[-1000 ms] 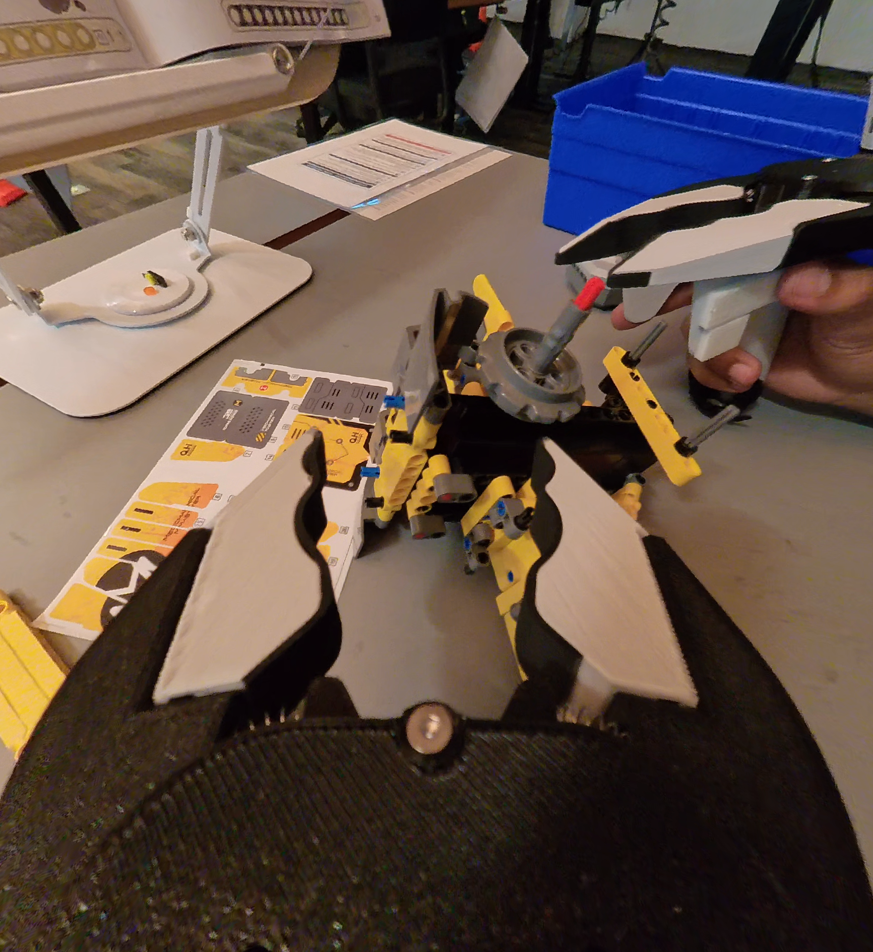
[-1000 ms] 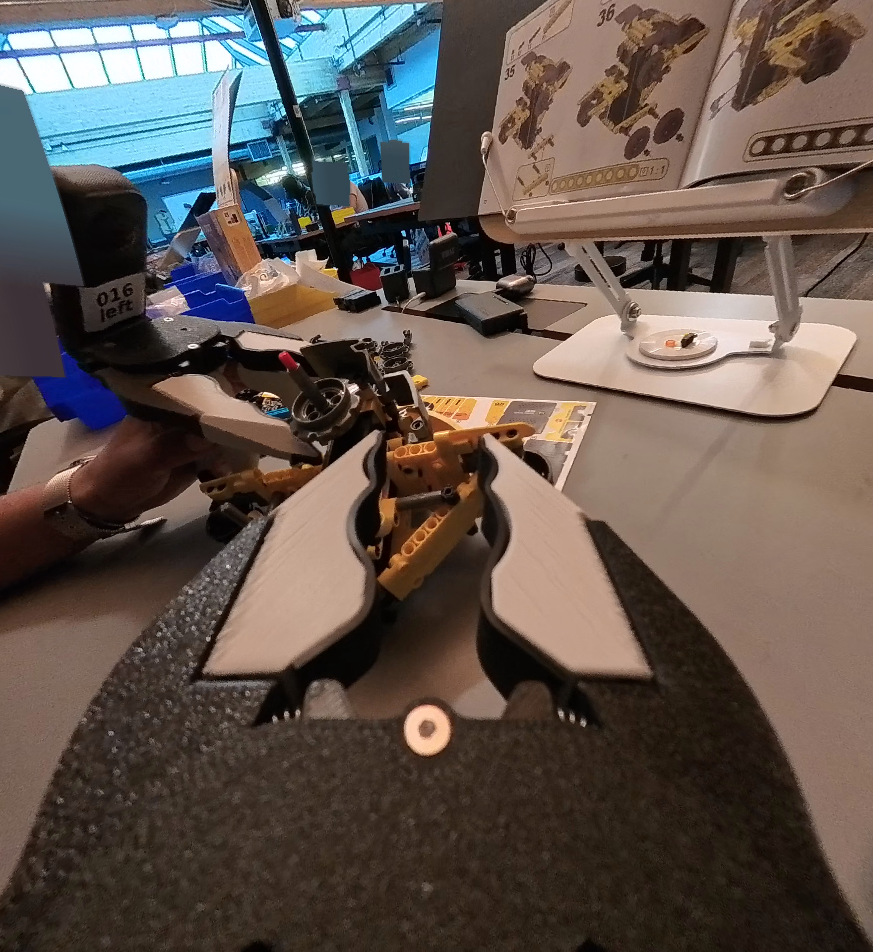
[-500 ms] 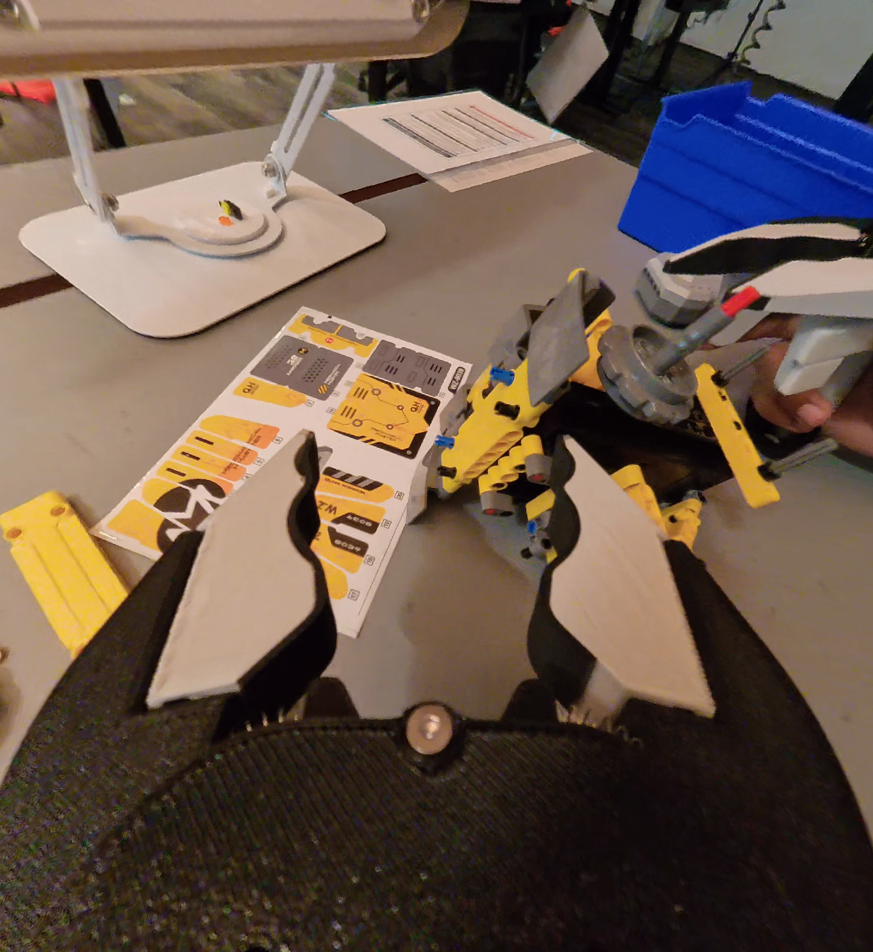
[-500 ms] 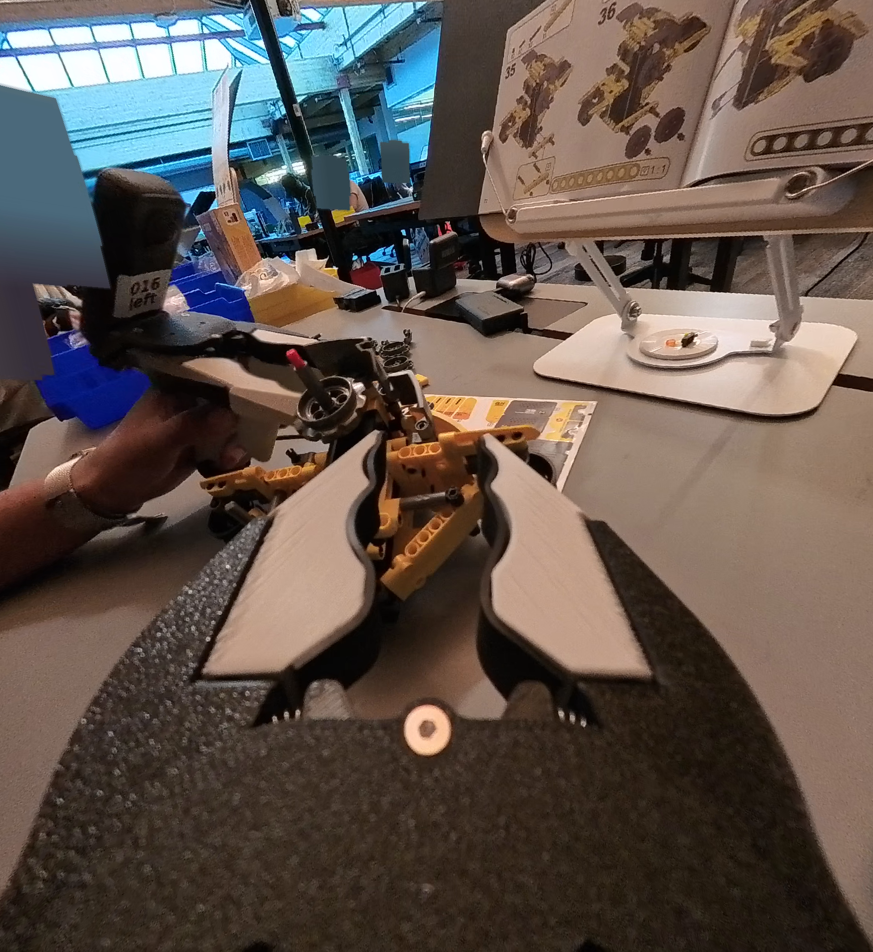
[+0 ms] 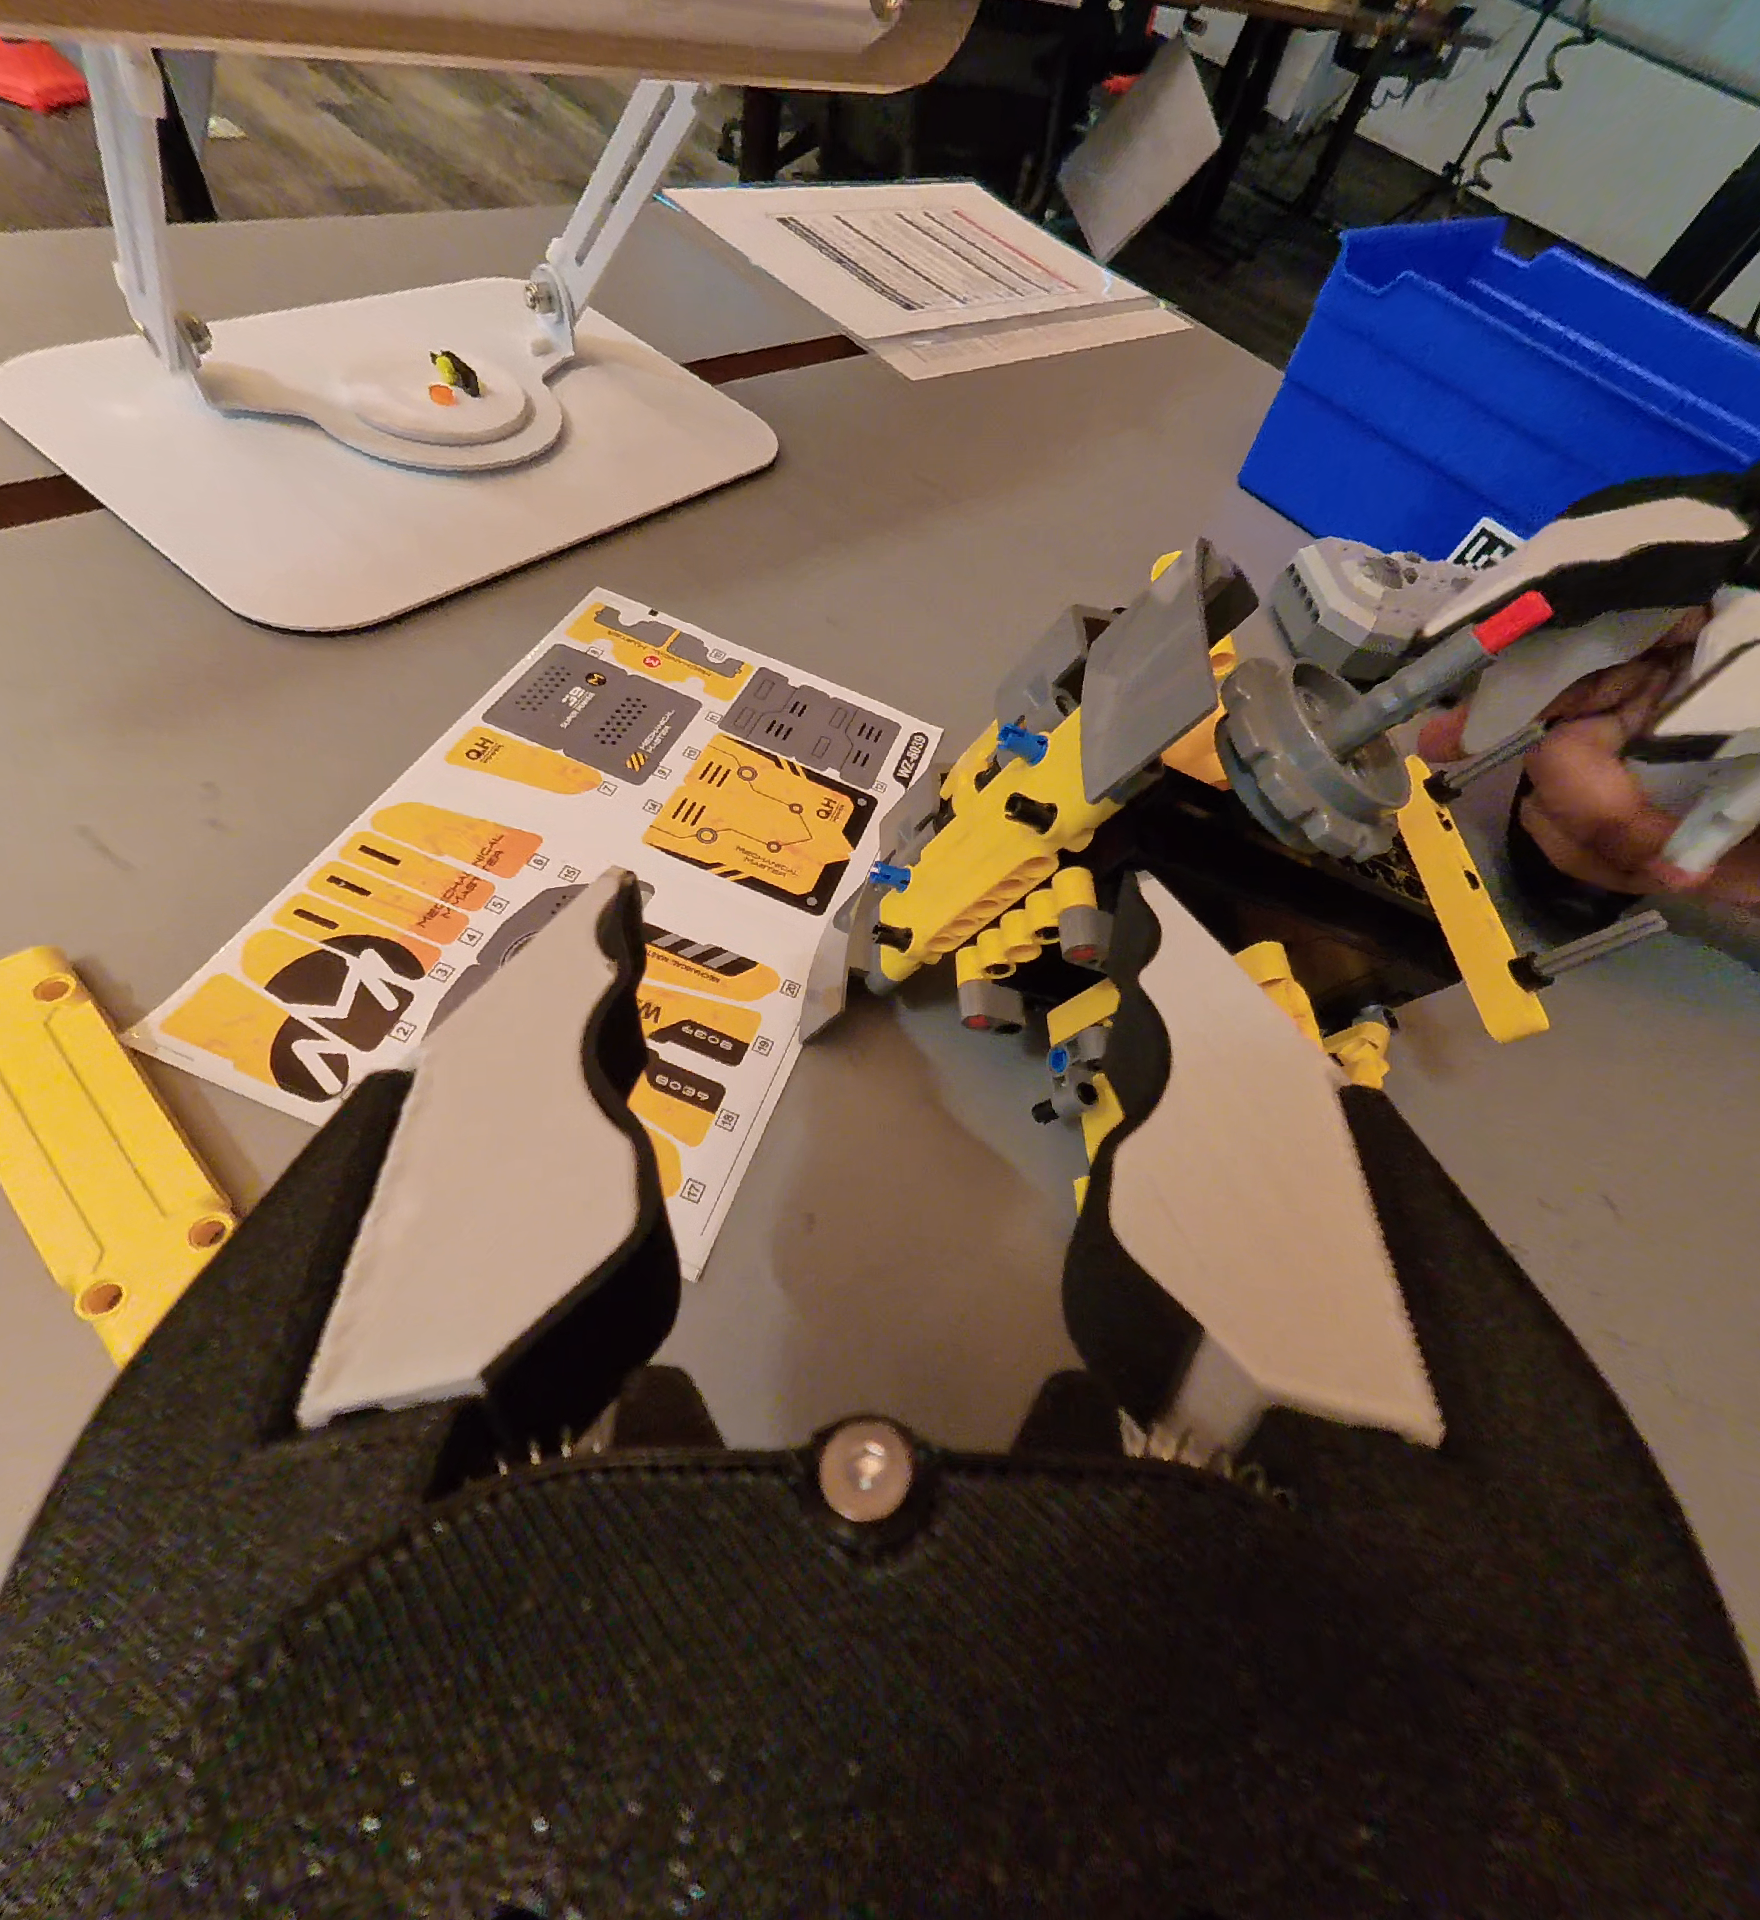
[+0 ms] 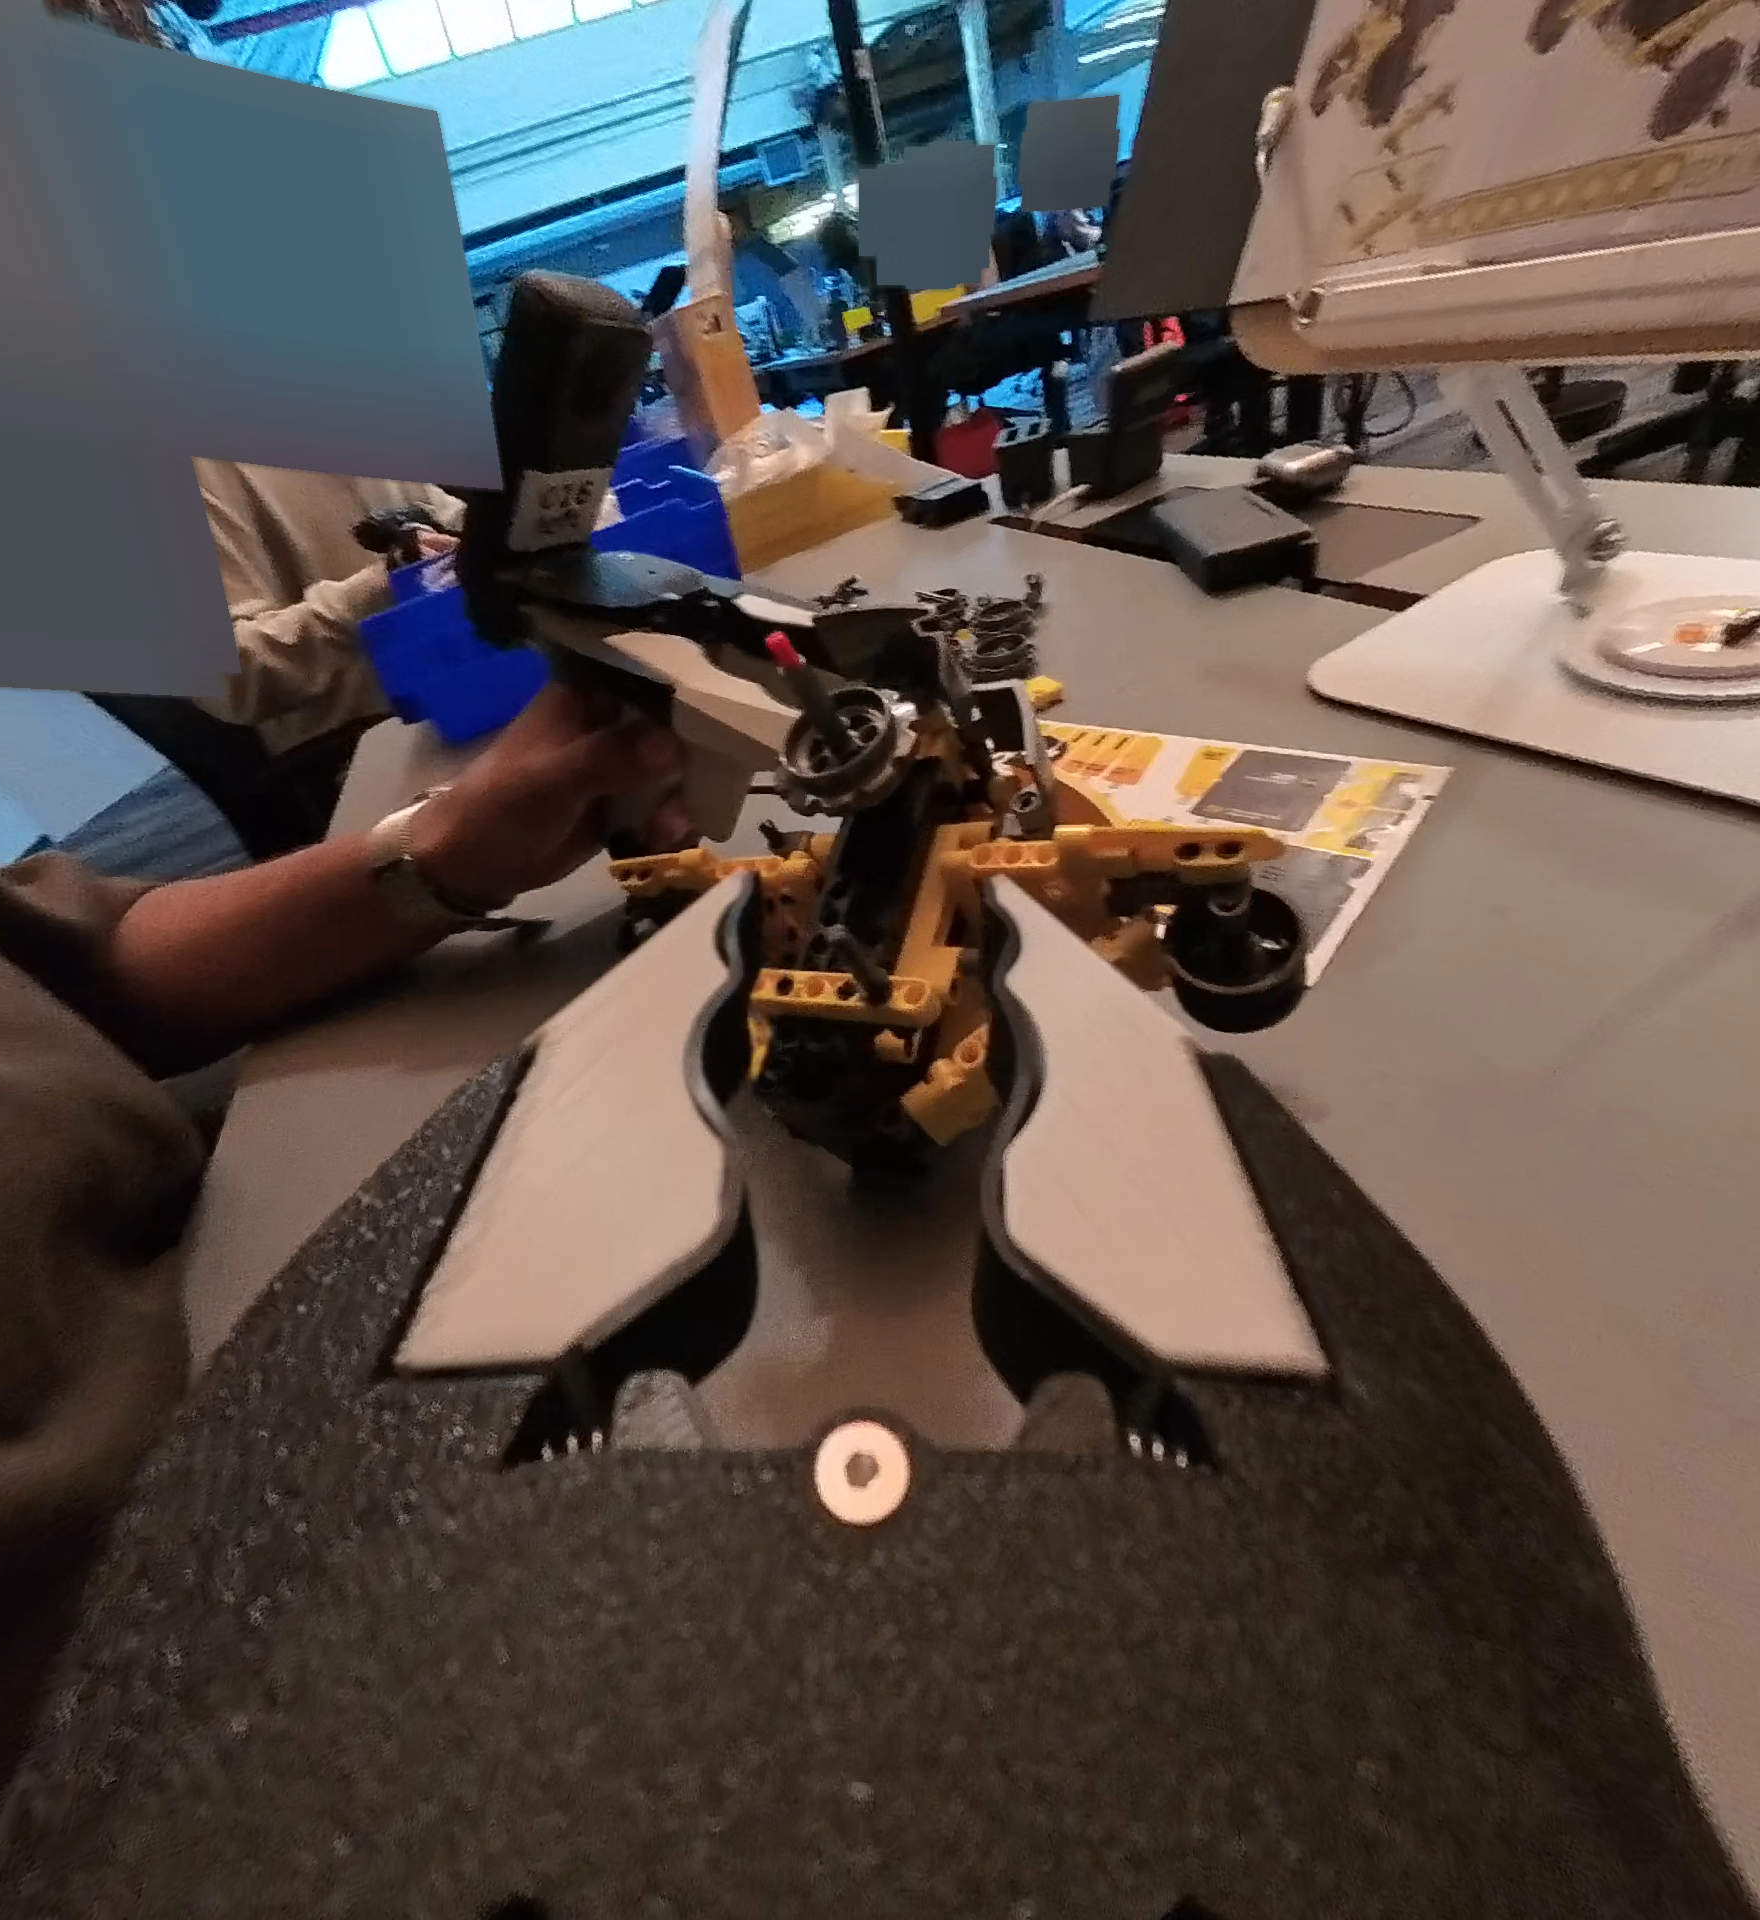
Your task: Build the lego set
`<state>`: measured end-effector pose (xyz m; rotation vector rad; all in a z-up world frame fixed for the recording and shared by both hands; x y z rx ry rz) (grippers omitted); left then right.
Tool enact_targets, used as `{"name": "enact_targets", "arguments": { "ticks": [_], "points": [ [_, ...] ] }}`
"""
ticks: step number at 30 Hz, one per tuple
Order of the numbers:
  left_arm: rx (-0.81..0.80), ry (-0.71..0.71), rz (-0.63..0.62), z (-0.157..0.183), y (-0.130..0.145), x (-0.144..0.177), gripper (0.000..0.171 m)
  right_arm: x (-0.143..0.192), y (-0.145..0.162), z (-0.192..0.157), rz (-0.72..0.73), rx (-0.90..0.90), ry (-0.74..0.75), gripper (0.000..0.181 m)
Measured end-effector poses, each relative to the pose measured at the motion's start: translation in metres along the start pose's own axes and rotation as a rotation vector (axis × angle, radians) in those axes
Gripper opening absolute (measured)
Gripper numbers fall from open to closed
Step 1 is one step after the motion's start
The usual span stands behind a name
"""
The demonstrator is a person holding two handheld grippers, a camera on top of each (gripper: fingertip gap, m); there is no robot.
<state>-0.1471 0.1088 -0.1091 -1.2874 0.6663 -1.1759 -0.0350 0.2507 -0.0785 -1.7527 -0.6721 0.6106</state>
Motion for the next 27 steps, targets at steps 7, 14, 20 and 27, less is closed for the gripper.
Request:
{"name": "enact_targets", "arguments": {
  "ticks": [7, 14, 20, 27],
  "points": [
    [0.01, 0.004, 0.002, 0.0, 0.0, 0.0, 0.087, -0.002, 0.014, -0.001, -0.097, 0.097, 0.003, 0.043],
    [0.009, 0.002, 0.001, 0.001, 0.0, 0.0, 0.085, -0.006, 0.024, -0.008, -0.153, 0.126, -0.03, 0.037],
    [0.023, 0.015, 0.005, 0.001, 0.0, 0.0, 0.083, -0.007, 0.027, -0.016, -0.176, 0.125, -0.089, 0.026],
    [0.015, 0.017, 0.008, 0.002, 0.0, -0.001, 0.079, -0.009, 0.03, -0.028, -0.187, 0.122, -0.153, 0.026]
  ]
}}
Point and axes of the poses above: each gripper's, where its closed fingertips meet, x back along the fingers, y out of its underside, z = x × y across the jaws, the point moved 4 cm from there along x, back along the fingers, and after that the axes turned 11 degrees about z, right-handed, at the moved point
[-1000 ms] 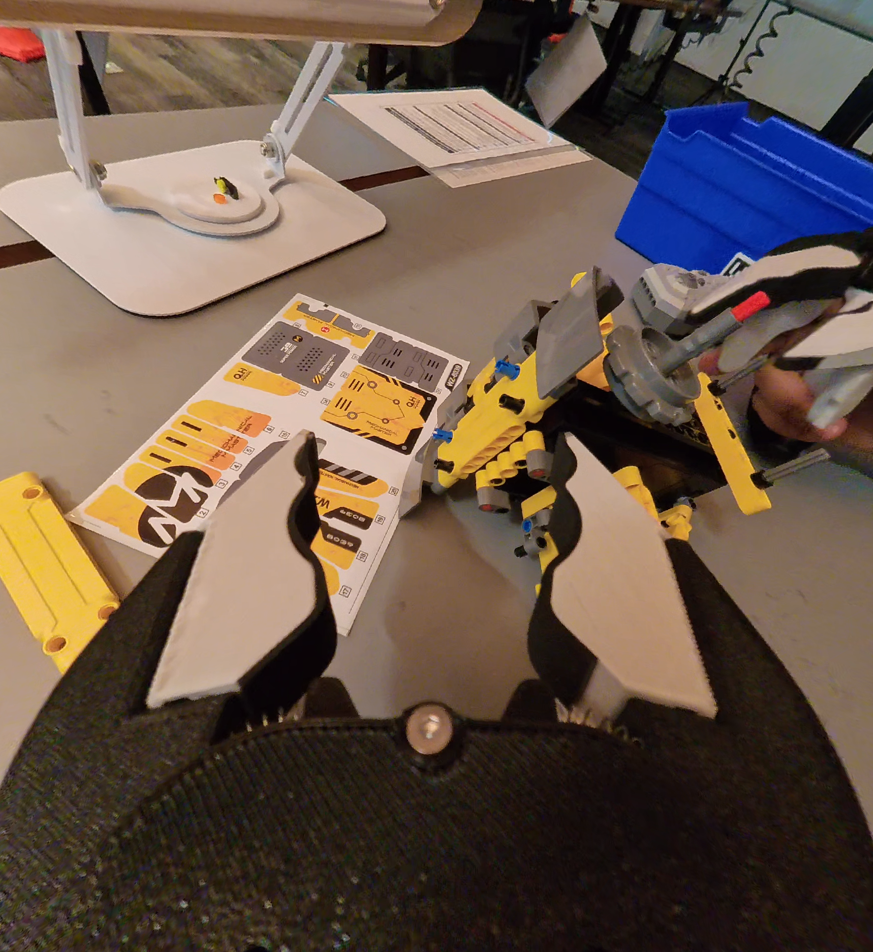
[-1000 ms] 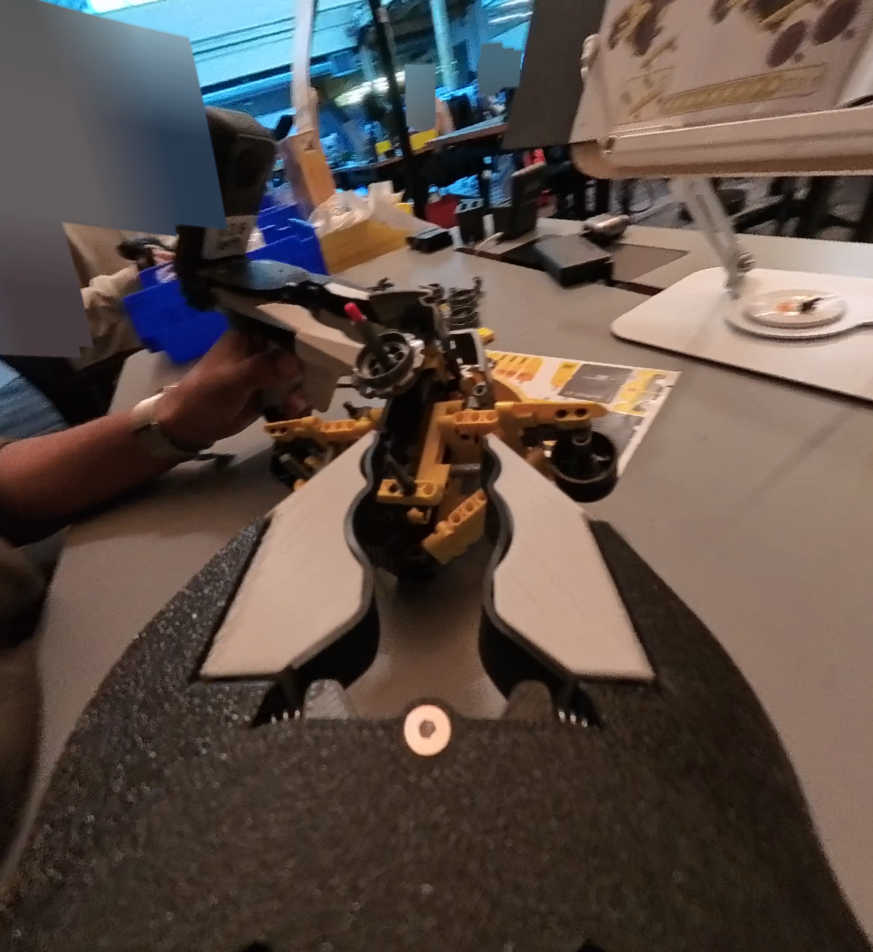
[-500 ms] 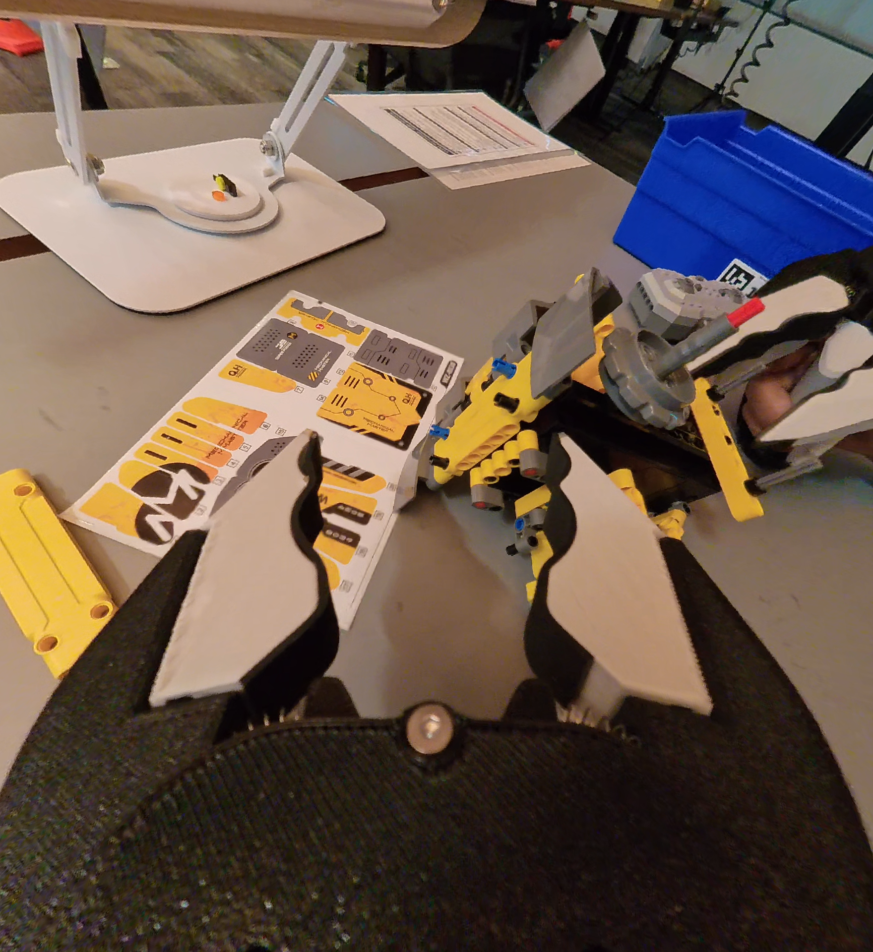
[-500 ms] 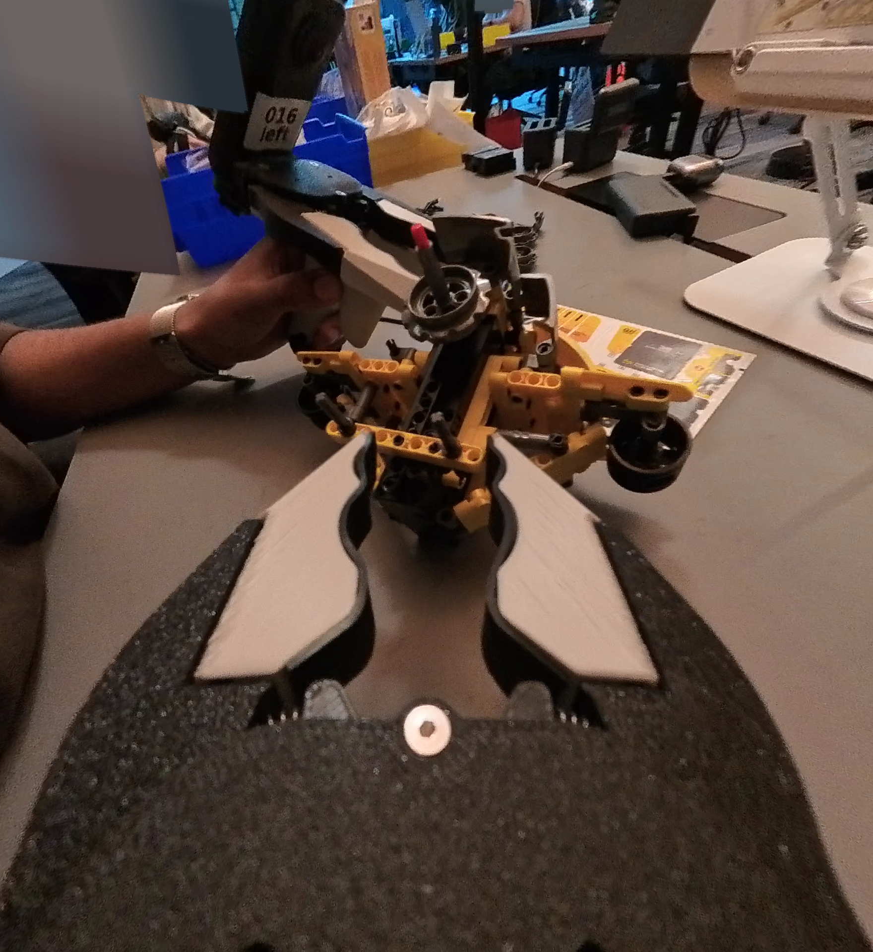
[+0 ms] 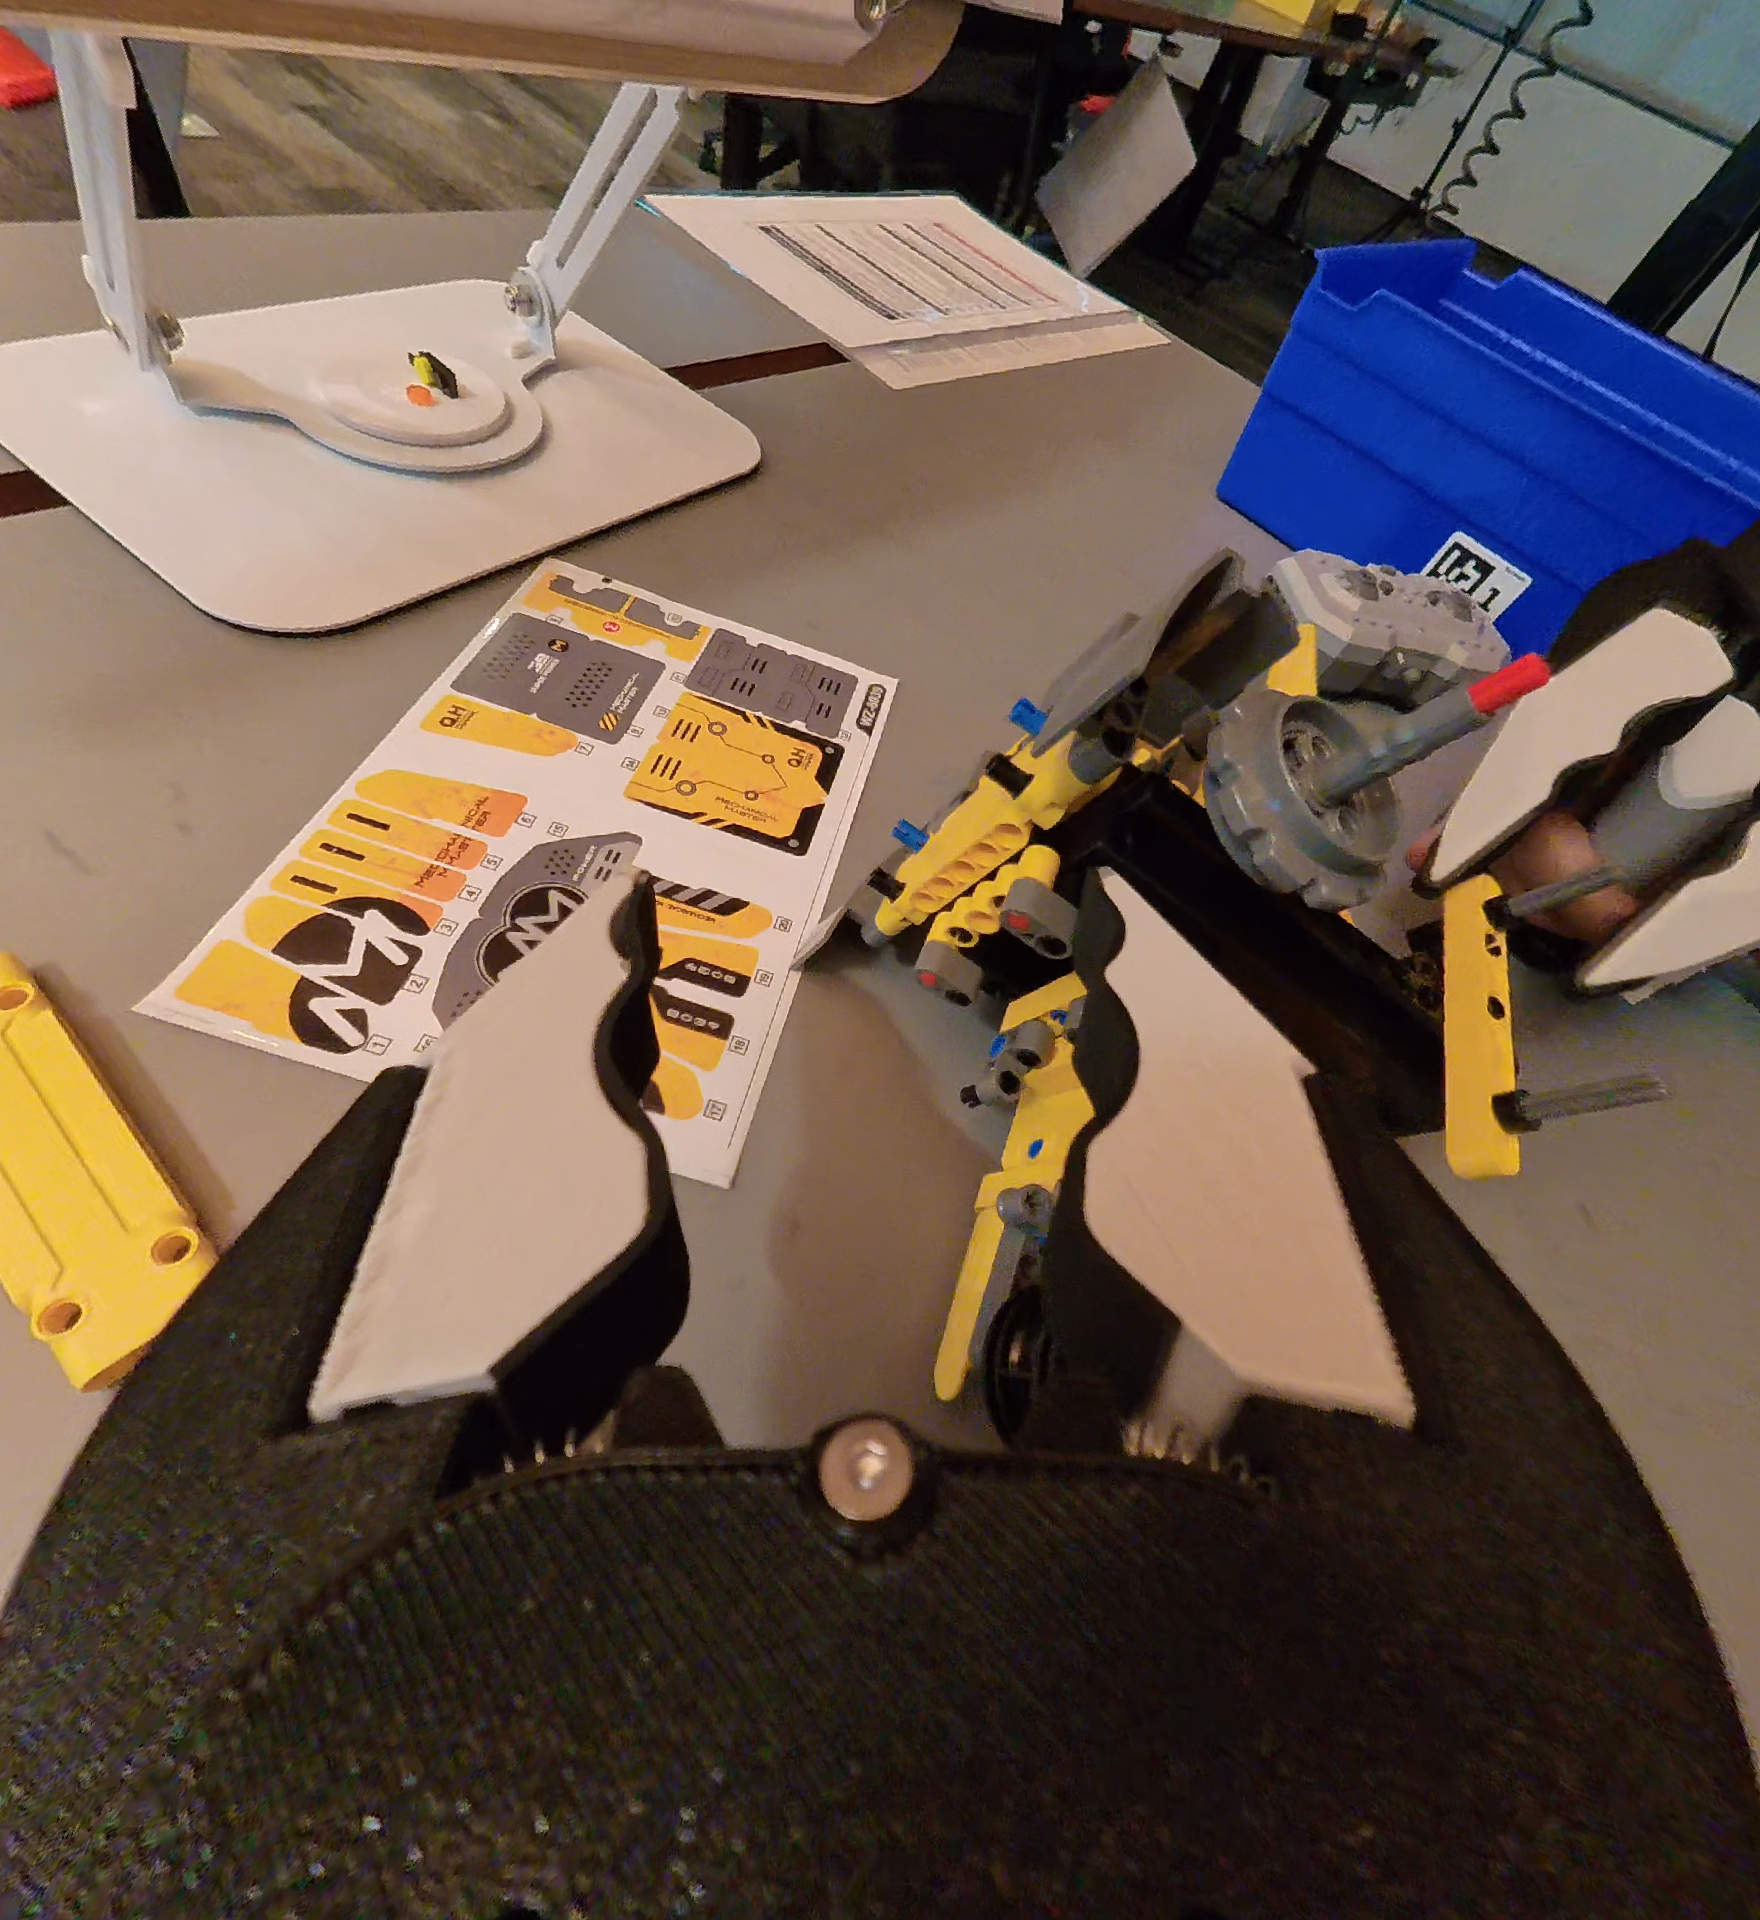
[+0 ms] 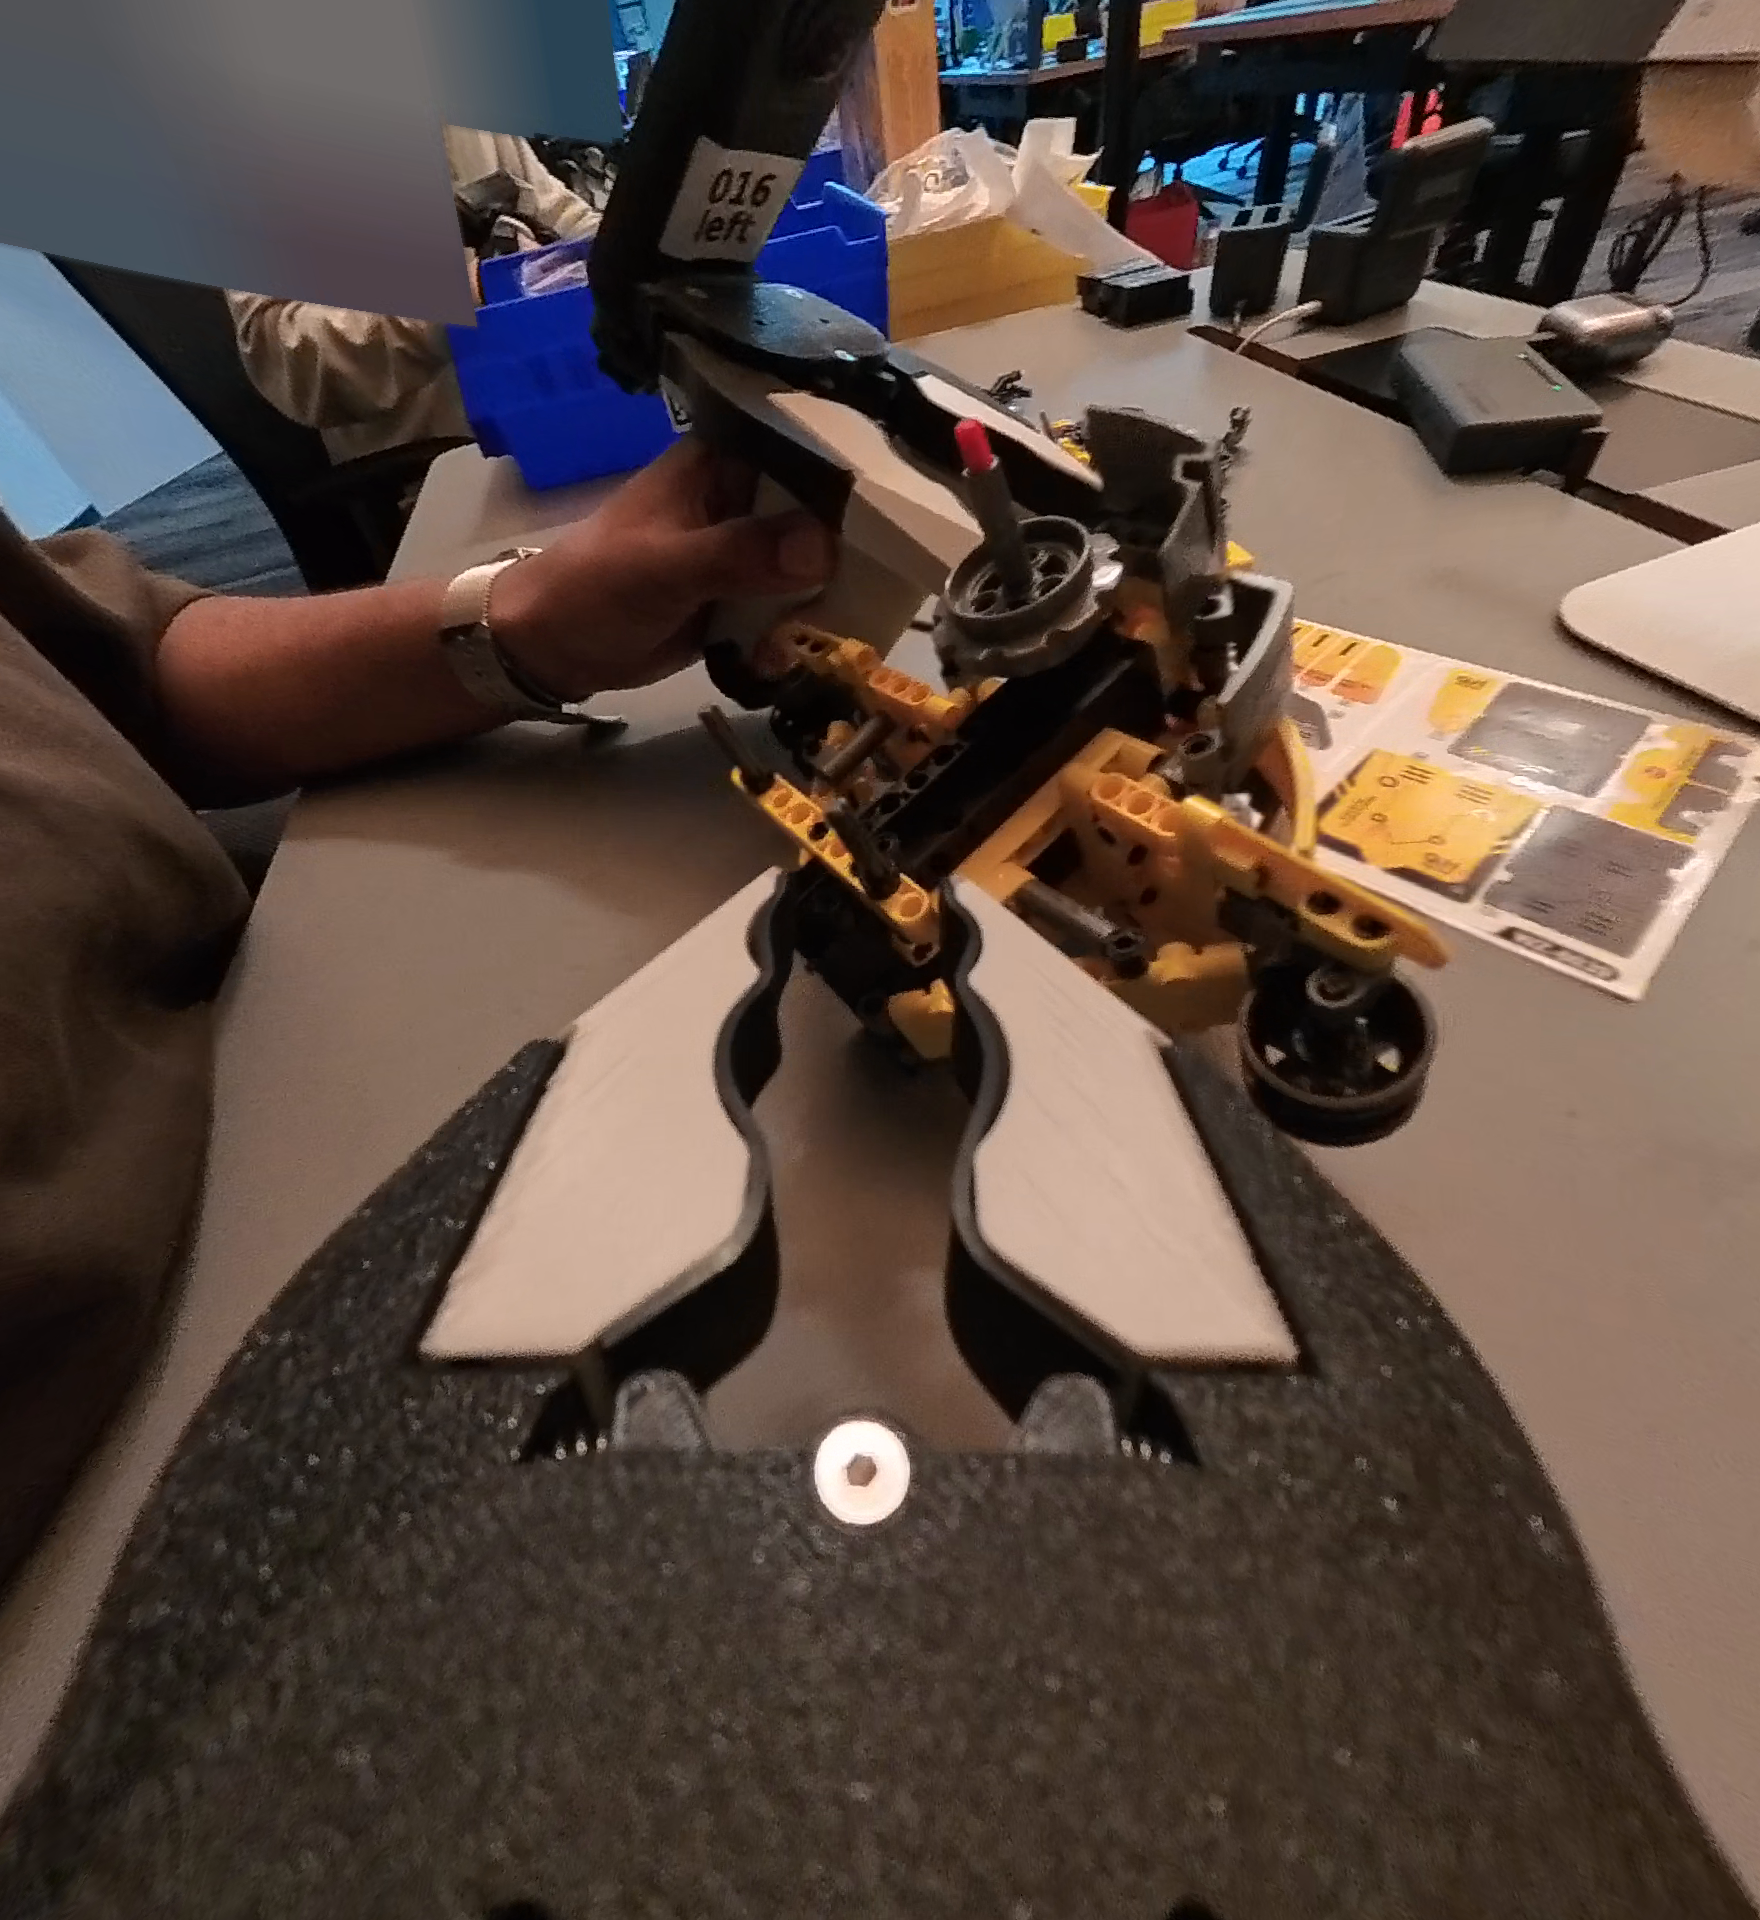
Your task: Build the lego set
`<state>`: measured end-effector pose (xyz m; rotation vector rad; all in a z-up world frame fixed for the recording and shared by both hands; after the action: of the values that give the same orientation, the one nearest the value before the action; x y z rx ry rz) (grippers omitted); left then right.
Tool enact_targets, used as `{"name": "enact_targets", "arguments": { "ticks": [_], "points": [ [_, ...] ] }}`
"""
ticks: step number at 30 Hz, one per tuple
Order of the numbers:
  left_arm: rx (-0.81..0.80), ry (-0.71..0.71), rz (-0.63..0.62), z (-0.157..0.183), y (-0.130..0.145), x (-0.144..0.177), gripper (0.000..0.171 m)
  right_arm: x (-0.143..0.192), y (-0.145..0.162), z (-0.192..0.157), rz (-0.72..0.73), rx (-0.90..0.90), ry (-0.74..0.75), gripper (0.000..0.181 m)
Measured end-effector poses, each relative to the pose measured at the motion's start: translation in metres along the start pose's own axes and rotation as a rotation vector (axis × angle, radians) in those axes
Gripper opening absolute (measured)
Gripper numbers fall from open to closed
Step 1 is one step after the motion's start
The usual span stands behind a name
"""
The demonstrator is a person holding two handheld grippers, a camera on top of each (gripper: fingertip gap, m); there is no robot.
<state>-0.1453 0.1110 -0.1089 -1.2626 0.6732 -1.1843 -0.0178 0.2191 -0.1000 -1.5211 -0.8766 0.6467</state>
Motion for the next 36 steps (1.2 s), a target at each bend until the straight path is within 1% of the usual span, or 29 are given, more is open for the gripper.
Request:
{"name": "enact_targets", "arguments": {
  "ticks": [9, 28, 33, 36],
  "points": [
    [-0.024, 0.004, -0.004, 0.002, -0.002, 0.0, 0.078, -0.001, 0.0, -0.003, 0.0, -0.005, -0.019, 0.028],
    [-0.037, 0.012, 0.004, 0.005, -0.003, -0.002, 0.071, -0.002, 0.002, -0.008, -0.019, -0.017, -0.053, 0.023],
    [-0.024, 0.024, 0.028, 0.005, -0.009, 0.002, 0.075, 0.001, -0.002, -0.004, 0.008, -0.017, -0.036, 0.029],
    [-0.014, 0.018, 0.046, 0.003, -0.013, 0.006, 0.075, 0.006, -0.011, -0.002, 0.062, -0.02, -0.025, 0.031]
  ]
}}
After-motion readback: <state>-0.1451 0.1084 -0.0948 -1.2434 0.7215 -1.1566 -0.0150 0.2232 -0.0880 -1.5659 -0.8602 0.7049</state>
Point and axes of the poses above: each gripper's, where its closed fingertips meet, x back along the fingers, y out of its underside, z = x × y across the jaws, the point moved 4 cm from there along x, back along the fingers, and after that the axes turned 11 degrees about z, right-handed, at the moved point
